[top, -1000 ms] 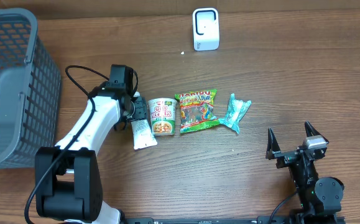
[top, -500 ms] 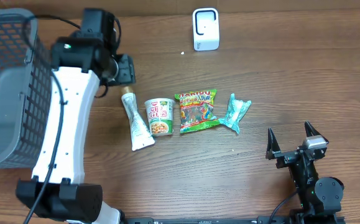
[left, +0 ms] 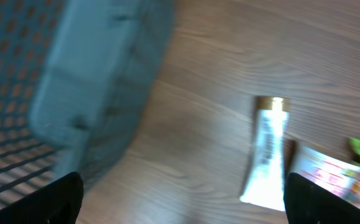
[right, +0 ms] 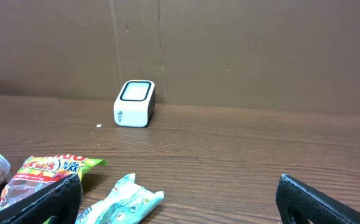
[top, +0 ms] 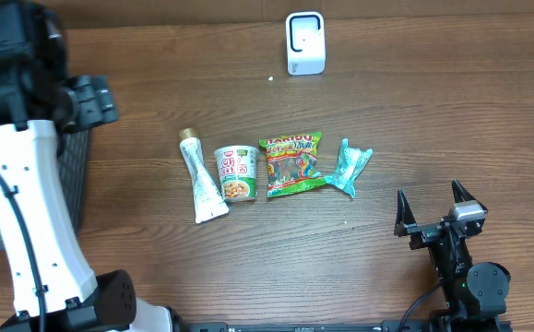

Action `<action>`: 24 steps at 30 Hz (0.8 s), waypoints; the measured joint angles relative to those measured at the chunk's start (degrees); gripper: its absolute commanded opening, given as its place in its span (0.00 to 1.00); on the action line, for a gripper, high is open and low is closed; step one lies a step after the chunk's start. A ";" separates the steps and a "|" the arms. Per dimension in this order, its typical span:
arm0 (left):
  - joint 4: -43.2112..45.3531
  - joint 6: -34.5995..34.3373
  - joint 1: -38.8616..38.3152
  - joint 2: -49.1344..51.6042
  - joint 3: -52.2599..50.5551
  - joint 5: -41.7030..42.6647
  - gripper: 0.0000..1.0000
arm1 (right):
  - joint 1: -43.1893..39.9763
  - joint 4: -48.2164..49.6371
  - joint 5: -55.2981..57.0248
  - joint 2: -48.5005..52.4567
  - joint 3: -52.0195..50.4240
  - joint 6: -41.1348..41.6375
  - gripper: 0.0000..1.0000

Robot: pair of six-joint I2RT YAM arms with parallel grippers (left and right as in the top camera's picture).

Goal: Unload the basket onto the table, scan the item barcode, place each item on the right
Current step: 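Release the tube and retract the left gripper beside the basket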

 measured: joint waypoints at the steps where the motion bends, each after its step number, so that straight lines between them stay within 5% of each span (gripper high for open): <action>1: -0.02 0.61 1.62 0.00 0.00 0.02 0.95 | 0.00 -0.04 -0.02 0.00 0.00 0.00 1.00; 12: 4.26 2.91 18.43 0.00 0.00 2.69 1.00 | 0.00 -0.04 -0.02 0.00 0.00 0.00 1.00; 24: 4.24 2.91 19.08 0.00 0.00 2.93 1.00 | 0.00 0.00 -0.02 0.00 0.00 0.02 1.00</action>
